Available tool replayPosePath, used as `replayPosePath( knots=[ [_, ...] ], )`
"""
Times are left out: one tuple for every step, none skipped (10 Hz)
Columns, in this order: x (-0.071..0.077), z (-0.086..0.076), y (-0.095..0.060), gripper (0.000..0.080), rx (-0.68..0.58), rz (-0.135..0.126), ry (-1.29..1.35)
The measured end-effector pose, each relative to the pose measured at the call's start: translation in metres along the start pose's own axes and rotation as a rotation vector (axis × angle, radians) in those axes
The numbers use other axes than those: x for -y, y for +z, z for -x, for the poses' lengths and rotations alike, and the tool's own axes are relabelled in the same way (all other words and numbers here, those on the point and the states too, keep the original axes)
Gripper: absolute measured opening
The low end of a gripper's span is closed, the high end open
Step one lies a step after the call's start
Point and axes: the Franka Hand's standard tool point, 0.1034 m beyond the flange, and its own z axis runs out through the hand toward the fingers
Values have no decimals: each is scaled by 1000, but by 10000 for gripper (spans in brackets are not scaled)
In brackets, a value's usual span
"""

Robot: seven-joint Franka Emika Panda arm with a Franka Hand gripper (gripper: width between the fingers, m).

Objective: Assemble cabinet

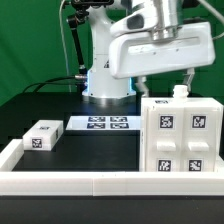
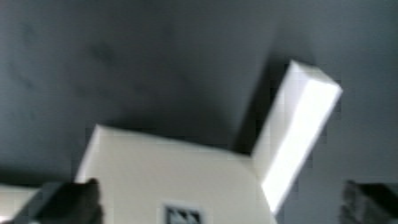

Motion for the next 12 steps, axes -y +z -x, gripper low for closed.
replayPosePath(
  knots=[
    [-24,15,1,735,20,6,-24],
    [-50,24,-2,787,21,17,-48],
    [-71,29,-5,796,16,26,-73],
    [-83,31,-8,796,11,32,-128],
    [-85,30,-10,797,7,33,-143],
    [-82,30,-8,797,9,30,-141],
    [-82,30,-8,797,10,30,-142],
    [-83,31,-8,797,10,30,-142],
    [-84,32,-8,797,11,31,-139],
    [-97,39,-10,797,2,54,-107],
    [-112,53,-13,797,14,64,-57],
    [-132,65,-14,797,21,79,-17]
  ],
)
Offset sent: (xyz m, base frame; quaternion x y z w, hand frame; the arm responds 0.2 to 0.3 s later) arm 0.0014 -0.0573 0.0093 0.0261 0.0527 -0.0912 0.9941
